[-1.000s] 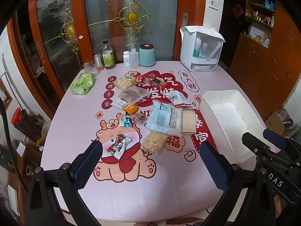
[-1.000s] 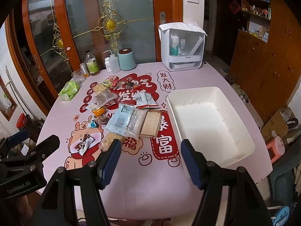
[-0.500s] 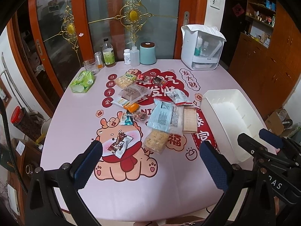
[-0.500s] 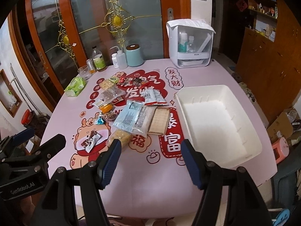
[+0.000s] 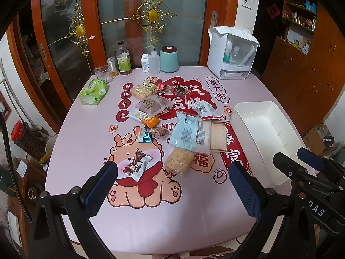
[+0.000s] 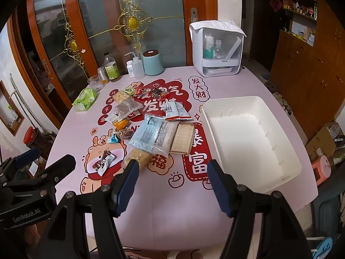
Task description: Organize snacks
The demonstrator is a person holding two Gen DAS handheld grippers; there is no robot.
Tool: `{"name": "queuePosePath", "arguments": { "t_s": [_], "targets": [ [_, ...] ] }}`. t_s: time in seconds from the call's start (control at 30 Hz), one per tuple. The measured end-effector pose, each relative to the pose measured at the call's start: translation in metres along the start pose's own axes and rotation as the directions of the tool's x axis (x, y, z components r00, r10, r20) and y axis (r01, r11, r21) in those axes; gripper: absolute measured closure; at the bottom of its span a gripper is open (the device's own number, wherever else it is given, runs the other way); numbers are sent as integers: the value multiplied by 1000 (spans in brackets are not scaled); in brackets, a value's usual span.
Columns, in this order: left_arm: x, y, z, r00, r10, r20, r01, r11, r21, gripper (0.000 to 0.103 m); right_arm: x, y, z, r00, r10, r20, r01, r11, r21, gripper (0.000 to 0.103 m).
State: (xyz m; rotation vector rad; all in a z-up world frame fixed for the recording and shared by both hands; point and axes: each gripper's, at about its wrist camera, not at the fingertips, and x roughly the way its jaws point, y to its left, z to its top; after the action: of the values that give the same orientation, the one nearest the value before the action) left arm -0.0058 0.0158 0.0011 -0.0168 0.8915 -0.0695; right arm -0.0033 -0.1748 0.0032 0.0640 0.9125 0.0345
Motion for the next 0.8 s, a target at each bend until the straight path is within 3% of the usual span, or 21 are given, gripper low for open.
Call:
{"name": "queuePosePath", "arguments": {
  "t_s": [0.53, 0.73, 0.8],
  "targets": [
    [5, 10, 5, 1000, 2, 5, -2, 1000, -5, 1, 2, 8, 3, 1000, 9, -2, -9, 1000, 0, 37],
    [9, 38, 13, 1000, 14, 21, -14, 999, -30, 1, 7, 16, 5, 999, 33, -2, -33, 999, 1, 37],
    [12, 53, 16, 998, 51, 32, -50, 998, -29, 1, 11, 21, 6, 999, 41, -9, -41, 999, 0, 37]
  ]
}}
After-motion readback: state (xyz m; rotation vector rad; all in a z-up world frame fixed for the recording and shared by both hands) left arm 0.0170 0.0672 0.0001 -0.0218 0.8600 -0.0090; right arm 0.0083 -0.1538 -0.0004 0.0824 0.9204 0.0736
